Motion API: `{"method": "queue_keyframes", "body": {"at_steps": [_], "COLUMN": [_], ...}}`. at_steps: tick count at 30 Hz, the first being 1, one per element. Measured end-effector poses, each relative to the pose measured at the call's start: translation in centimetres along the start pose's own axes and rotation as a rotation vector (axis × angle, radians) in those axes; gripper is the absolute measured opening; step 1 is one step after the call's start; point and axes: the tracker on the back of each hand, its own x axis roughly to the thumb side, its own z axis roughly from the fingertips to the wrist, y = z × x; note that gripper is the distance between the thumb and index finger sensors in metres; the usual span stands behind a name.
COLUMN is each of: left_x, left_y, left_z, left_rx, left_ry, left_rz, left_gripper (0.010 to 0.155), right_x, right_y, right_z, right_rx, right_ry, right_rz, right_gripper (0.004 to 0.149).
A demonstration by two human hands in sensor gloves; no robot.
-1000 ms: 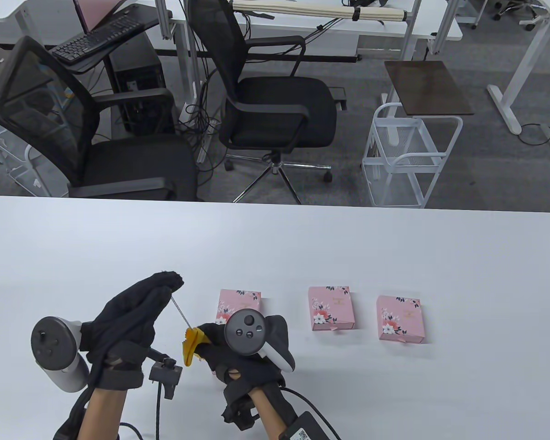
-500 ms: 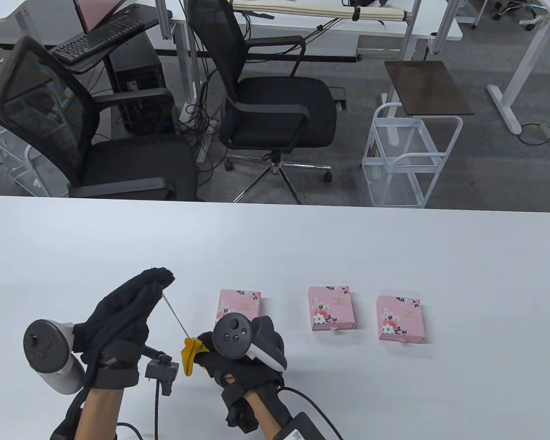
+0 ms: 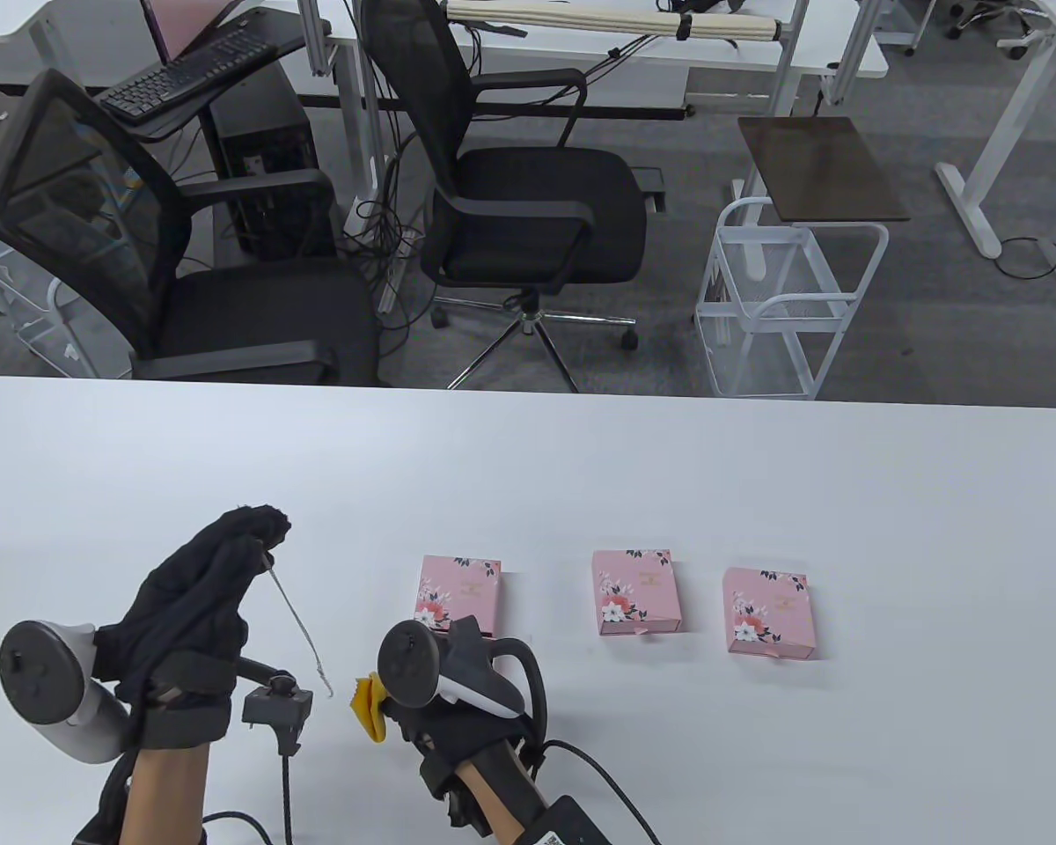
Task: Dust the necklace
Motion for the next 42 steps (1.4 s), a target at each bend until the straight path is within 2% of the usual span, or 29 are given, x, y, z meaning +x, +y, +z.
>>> {"method": "queue_keyframes", "body": {"at_steps": [7,12,14,16,20,26,29,33,37,39,42], "left_x": [0.3,0.2,0.1,0.0,-0.1,-0.2,-0.3,-0.5,-0.9,-1.0,-1.3], "left_y": [0.6,-0.1,-0.5,-1.1,-2.1,-3.6,-4.2,-4.8,-5.3,-5.5,-5.7], "left_z": [0.0,0.0,0.1,0.1,0.2,0.5,0.7,0.8,0.9,0.9,0.8], "left_rx": [0.015,-0.023,-0.037,-0.056,-0.094,-0.147,-0.171,-0.192,-0.210,-0.213,-0.219], "left_ry": [-0.010,-0.001,0.000,0.002,0.009,0.008,0.013,0.017,0.030,0.033,0.040], "left_rz": [-0.013,-0.007,-0.012,-0.014,-0.019,-0.034,-0.040,-0.051,-0.064,-0.071,-0.076], "left_gripper": [0.034,0.034,0.034,0.034,0.034,0.034,0.034,0.034,0.034,0.034,0.034], "right_x": [-1.2,-4.2,-5.2,-6.4,-8.6,-11.1,-11.6,-11.9,-11.4,-10.8,-9.2], "right_y": [-2.4,-5.5,-5.8,-5.8,-4.3,0.4,2.2,2.6,0.1,-1.6,-4.4], "right_z": [1.0,2.9,3.4,4.1,4.9,4.9,4.7,4.8,5.9,6.5,7.5], "right_rx": [-0.105,-0.244,-0.251,-0.213,-0.148,0.095,0.173,0.230,0.185,0.092,-0.100], "right_ry": [0.087,0.171,0.195,0.221,0.275,0.355,0.381,0.381,0.328,0.303,0.170], "right_rz": [0.101,0.022,0.011,0.022,0.109,0.272,0.304,0.290,0.318,0.299,0.154], "right_gripper": [0.038,0.038,0.038,0.039,0.040,0.041,0.051,0.066,0.074,0.073,0.070]}}
